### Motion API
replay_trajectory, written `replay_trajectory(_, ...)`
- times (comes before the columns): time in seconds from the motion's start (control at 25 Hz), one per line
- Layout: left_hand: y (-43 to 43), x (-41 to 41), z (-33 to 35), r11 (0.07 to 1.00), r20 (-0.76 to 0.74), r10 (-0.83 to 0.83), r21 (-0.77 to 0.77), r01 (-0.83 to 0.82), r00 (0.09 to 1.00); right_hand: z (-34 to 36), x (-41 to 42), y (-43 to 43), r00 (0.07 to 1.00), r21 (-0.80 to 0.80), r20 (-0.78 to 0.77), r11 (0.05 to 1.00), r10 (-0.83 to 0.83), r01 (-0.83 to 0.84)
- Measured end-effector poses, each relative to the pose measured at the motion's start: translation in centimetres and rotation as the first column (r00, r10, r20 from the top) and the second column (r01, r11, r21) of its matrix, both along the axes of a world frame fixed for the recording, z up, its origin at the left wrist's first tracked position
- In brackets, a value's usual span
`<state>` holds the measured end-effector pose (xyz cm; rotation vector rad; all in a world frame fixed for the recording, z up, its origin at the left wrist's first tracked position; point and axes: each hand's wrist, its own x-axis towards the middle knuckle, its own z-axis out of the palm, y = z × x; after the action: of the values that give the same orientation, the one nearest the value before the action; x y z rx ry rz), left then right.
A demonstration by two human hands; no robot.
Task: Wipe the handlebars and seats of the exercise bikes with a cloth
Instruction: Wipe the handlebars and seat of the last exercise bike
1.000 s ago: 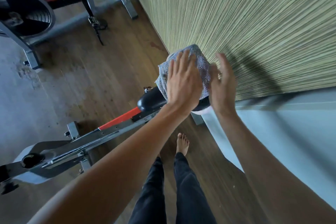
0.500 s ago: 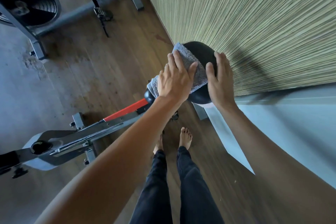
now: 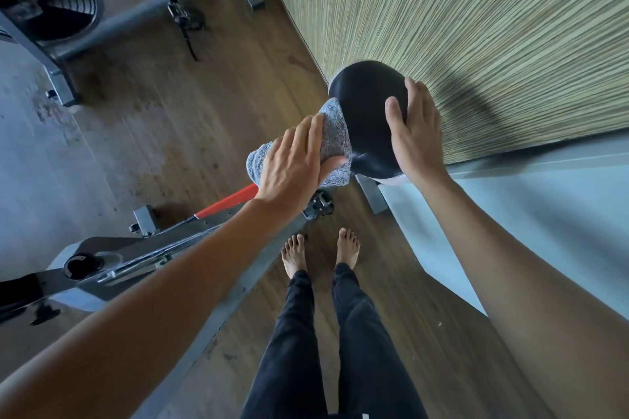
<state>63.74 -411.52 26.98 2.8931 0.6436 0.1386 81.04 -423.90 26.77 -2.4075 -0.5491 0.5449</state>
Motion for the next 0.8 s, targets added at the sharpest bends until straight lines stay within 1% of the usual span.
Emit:
replay_trajectory(0.04, 0.3, -0.6, -0.1, 0.999, 0.014, -0.05, 0.009, 0.05, 0.999, -0.1, -0.1, -0.1, 0.999, -0.023, 0.029, 0.999, 0.025, -0.024)
replay_trajectory(0.12, 0.8, -1.8, -0.5, 0.993, 0.041, -0.117, 0.02, 0.116, 0.992, -0.4, -0.7, -0.4, 0.979, -0.103, 0.182, 0.992, 0.09, -0.072)
replay_trajectory(0.2, 1.0, -2.5, -0.8, 0.99, 0.046, -0.136, 0.03, 0.135, 0.99, -0.9, -1.5, -0.7, 0.918, -0.177, 0.367, 0.98, 0.148, -0.088)
replay_trajectory(0.28, 0.6, -2.2, -1.0, 0.989, 0.045, -0.132, 0.079, 0.128, 0.99, -1.3, -1.8, -0.6, 0.872, -0.189, 0.461, 0.978, 0.166, -0.086)
replay_trajectory(0.44, 0.0, 1.0, -1.1, 0.94, -0.018, -0.199, 0.278, 0.196, 0.98, -1.8, -1.9, -0.6, 0.838, -0.164, 0.527, 0.984, 0.142, -0.065)
replay_trajectory(0.52, 0.1, 1.7, -0.9, 0.928, -0.015, -0.23, 0.296, 0.224, 0.973, -2.0, -1.8, -0.7, 0.822, -0.144, 0.552, 0.987, 0.14, -0.072)
replay_trajectory(0.64, 0.8, -0.1, -1.3, 0.919, 0.045, -0.292, 0.29, 0.267, 0.955, -2.3, -1.6, -0.8, 0.804, -0.1, 0.584, 0.993, 0.113, -0.067)
replay_trajectory(0.72, 1.2, -1.2, -1.5, 0.906, 0.033, -0.301, 0.323, 0.275, 0.953, -2.4, -1.7, -0.8, 0.792, -0.081, 0.605, 0.996, 0.085, -0.045)
replay_trajectory(0.8, 0.9, -0.5, -1.5, 0.893, -0.008, -0.296, 0.353, 0.28, 0.955, -2.5, -1.8, -0.4, 0.795, -0.078, 0.602, 0.996, 0.078, -0.038)
